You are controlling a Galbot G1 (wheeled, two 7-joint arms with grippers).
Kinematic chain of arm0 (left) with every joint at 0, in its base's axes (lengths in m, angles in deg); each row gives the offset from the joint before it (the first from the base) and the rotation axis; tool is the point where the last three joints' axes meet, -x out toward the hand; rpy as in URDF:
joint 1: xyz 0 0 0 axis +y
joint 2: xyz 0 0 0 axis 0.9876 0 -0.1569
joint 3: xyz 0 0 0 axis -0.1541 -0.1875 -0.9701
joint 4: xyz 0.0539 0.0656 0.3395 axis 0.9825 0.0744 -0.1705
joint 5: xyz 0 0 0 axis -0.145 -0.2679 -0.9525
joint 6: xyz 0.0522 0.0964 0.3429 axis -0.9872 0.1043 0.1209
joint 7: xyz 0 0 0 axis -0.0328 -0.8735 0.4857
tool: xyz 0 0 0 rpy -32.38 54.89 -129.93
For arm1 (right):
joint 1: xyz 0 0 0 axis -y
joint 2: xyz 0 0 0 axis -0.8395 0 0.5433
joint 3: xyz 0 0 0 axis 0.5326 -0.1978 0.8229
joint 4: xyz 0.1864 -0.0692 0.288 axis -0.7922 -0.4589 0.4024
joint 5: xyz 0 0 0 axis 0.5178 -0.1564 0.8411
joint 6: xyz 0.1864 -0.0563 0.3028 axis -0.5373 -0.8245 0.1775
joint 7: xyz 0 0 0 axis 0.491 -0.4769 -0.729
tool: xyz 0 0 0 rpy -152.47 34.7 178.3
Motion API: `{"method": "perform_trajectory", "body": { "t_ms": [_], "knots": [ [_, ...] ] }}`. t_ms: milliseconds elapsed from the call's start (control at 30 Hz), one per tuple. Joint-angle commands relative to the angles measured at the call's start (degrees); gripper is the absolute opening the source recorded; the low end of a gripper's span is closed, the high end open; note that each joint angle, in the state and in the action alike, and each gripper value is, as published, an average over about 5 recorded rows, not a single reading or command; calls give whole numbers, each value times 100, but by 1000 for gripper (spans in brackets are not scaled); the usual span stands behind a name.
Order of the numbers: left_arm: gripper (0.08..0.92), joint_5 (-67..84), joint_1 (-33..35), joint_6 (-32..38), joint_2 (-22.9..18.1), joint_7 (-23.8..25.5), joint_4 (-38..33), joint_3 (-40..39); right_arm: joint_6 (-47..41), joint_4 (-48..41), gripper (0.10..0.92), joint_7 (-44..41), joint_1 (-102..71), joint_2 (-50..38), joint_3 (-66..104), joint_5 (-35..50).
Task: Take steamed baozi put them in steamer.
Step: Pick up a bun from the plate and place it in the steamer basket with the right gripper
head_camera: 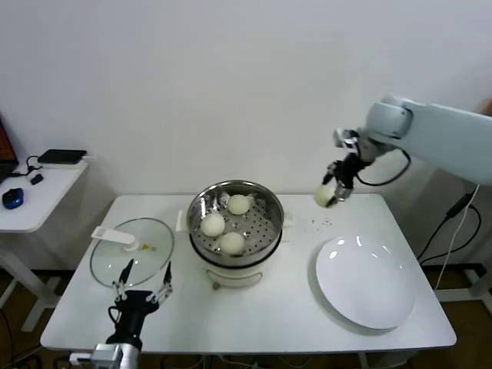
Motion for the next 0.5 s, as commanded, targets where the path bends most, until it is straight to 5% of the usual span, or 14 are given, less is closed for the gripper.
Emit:
{"method": "perform_trajectory", "body": {
  "t_ms": [33, 500],
  "knots": [
    [823, -16, 14, 4, 17, -6, -41, 44, -144, -726, 682, 87, 352, 1961, -176, 1151],
    [823, 32, 98, 5, 106, 4, -111, 195, -295, -818, 681, 300, -587, 2229, 108, 753]
  ]
}}
